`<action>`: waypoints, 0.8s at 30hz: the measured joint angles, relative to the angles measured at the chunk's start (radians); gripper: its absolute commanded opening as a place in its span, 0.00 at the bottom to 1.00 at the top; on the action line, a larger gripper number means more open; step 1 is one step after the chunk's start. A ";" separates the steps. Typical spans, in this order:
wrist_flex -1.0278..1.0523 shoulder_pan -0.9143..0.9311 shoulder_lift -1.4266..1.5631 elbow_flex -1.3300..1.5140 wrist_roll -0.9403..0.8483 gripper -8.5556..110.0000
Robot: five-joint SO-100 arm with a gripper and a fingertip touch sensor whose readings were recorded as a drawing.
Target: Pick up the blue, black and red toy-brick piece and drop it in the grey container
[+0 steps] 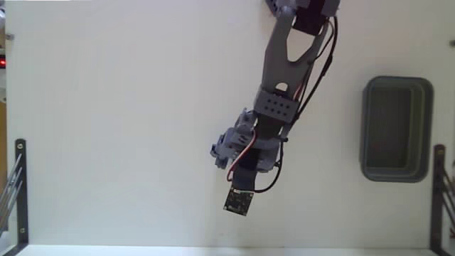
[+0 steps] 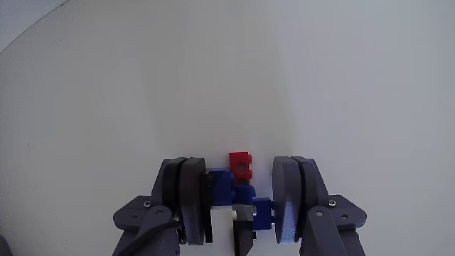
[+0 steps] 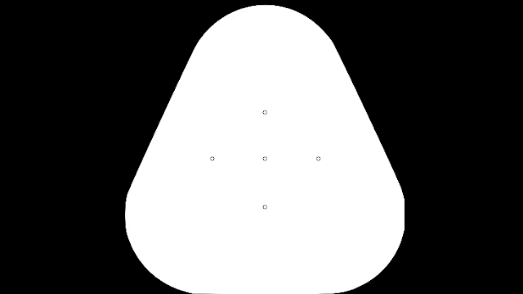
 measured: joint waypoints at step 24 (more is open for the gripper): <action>0.000 0.000 0.000 0.000 -0.002 0.48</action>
